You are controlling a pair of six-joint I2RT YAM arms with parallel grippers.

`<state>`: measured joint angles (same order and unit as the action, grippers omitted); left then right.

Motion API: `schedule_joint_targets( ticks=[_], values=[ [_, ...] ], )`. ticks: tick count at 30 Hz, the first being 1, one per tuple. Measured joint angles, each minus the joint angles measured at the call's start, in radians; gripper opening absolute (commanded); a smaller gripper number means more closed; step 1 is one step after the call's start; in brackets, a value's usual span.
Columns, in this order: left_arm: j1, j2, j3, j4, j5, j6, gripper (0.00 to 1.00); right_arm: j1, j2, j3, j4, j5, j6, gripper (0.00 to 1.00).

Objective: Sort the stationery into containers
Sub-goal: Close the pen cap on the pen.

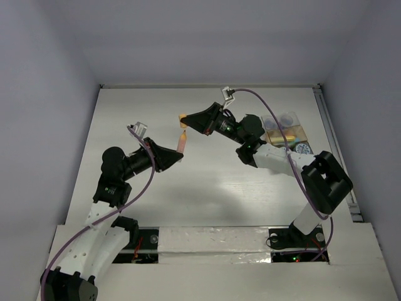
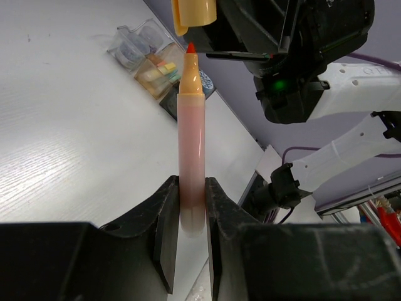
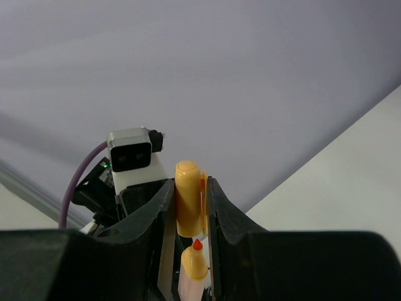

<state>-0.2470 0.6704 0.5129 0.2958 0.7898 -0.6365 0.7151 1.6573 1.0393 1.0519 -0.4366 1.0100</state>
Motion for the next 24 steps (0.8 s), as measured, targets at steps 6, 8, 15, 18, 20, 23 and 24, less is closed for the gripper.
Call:
schedule_joint_targets(
  ticks=[6, 8, 15, 18, 20, 23, 24],
  values=[
    [0.0, 0.0, 0.0, 0.0, 0.003, 0.0, 0.0, 0.003, 0.0, 0.011, 0.017, -0.002, 0.0, 0.0],
    [0.0, 0.0, 0.0, 0.0, 0.004, 0.0, 0.0, 0.007, 0.0, 0.011, 0.019, -0.002, -0.001, 0.0],
    [0.0, -0.001, 0.0, 0.013, 0.006, -0.002, 0.0, 0.012, 0.0, 0.005, 0.031, -0.002, -0.004, 0.0],
    [0.0, -0.004, 0.0, 0.015, 0.007, -0.002, 0.0, 0.012, 0.0, -0.008, 0.041, -0.001, -0.009, 0.0],
    [0.0, -0.007, 0.0, 0.015, 0.007, -0.004, 0.0, 0.012, 0.0, -0.015, 0.047, -0.001, -0.011, 0.0],
    [0.0, -0.009, 0.0, 0.024, 0.007, -0.013, 0.0, 0.012, 0.0, -0.026, 0.07, -0.001, -0.011, 0.0],
    [0.0, -0.01, 0.0, 0.03, 0.007, -0.017, 0.0, 0.013, 0.0, -0.03, 0.076, -0.001, -0.011, 0.0]
  ],
)
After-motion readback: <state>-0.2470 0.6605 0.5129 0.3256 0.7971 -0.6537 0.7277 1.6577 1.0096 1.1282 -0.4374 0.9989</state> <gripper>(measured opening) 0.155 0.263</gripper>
